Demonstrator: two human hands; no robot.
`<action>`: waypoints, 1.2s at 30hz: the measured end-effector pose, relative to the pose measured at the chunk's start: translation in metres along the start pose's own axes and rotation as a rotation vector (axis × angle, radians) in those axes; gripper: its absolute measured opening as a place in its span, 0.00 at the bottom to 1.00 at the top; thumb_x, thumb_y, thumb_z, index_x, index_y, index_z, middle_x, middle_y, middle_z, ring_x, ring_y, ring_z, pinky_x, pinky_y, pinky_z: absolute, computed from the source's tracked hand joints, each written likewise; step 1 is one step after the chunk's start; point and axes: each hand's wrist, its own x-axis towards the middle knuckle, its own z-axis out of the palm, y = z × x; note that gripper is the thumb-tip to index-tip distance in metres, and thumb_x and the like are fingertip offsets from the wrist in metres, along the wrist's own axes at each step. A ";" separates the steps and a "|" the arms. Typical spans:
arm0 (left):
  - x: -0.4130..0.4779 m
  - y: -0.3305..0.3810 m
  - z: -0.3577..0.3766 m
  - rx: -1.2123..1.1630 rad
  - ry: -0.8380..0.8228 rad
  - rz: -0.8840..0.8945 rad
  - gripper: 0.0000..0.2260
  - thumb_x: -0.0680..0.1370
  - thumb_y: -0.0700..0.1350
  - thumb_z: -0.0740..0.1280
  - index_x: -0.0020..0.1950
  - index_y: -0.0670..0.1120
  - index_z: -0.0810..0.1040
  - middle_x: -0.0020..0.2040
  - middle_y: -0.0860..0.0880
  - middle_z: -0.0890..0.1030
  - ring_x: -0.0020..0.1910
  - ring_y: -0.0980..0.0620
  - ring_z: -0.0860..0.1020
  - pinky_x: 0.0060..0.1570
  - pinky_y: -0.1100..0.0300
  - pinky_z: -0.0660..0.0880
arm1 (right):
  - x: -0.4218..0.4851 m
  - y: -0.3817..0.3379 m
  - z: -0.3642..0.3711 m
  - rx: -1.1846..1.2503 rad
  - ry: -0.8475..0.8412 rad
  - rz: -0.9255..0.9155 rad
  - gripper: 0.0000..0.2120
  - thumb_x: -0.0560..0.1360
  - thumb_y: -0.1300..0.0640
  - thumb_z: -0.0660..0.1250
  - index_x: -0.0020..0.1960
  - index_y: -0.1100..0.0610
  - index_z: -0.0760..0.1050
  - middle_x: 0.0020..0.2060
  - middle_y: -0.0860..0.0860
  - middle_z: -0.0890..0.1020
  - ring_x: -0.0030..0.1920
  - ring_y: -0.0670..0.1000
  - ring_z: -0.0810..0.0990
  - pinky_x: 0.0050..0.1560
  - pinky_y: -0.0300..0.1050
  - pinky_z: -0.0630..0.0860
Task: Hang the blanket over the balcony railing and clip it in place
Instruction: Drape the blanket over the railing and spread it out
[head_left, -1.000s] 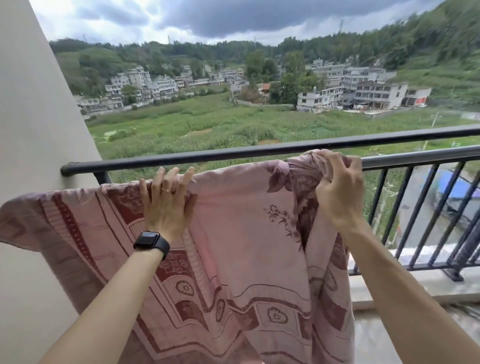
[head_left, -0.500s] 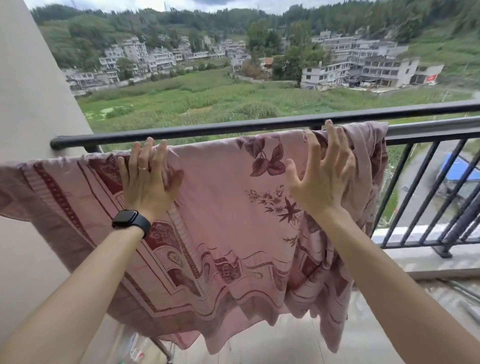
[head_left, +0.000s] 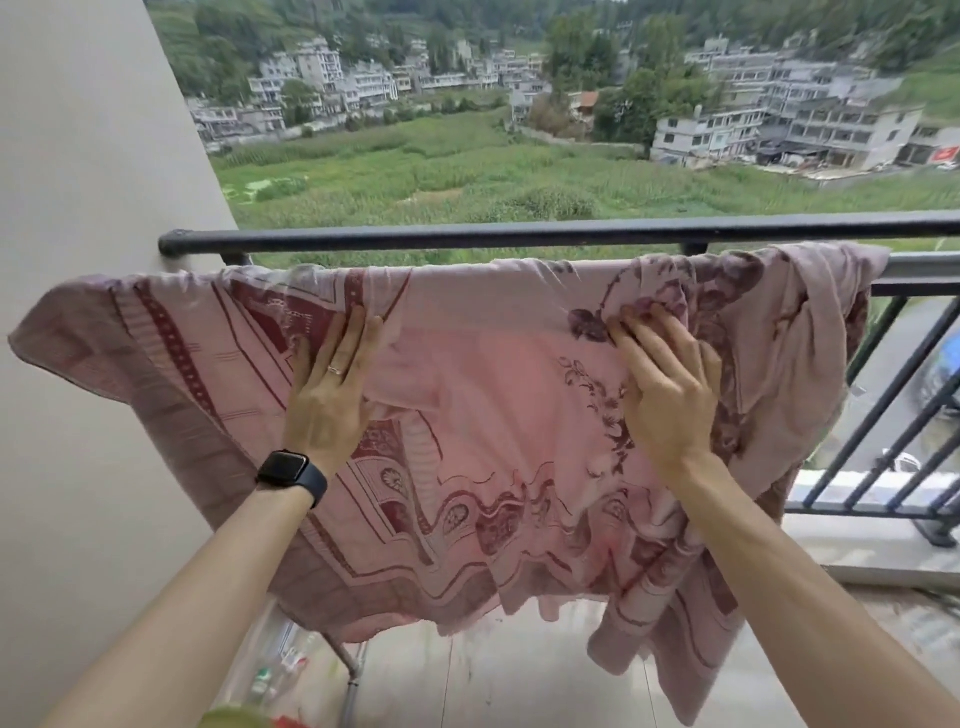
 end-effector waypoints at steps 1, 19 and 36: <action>-0.007 -0.002 0.002 0.006 0.004 -0.015 0.37 0.73 0.40 0.67 0.80 0.44 0.55 0.79 0.45 0.58 0.78 0.44 0.57 0.74 0.38 0.55 | -0.005 -0.002 -0.001 -0.036 -0.036 0.026 0.23 0.73 0.69 0.67 0.64 0.53 0.81 0.65 0.48 0.80 0.71 0.54 0.72 0.67 0.59 0.66; 0.043 -0.116 -0.031 0.179 -0.017 -0.244 0.27 0.82 0.62 0.50 0.69 0.45 0.71 0.66 0.42 0.73 0.68 0.40 0.68 0.73 0.39 0.55 | 0.089 -0.098 0.031 0.017 0.003 0.014 0.14 0.85 0.47 0.58 0.61 0.48 0.81 0.57 0.46 0.84 0.59 0.53 0.80 0.68 0.55 0.65; -0.010 -0.249 -0.071 -0.421 0.266 -1.047 0.28 0.80 0.60 0.53 0.79 0.53 0.58 0.79 0.42 0.57 0.78 0.42 0.55 0.75 0.42 0.54 | 0.133 -0.322 0.089 0.107 -0.395 -0.076 0.26 0.81 0.38 0.51 0.72 0.51 0.71 0.69 0.50 0.77 0.70 0.53 0.73 0.74 0.60 0.52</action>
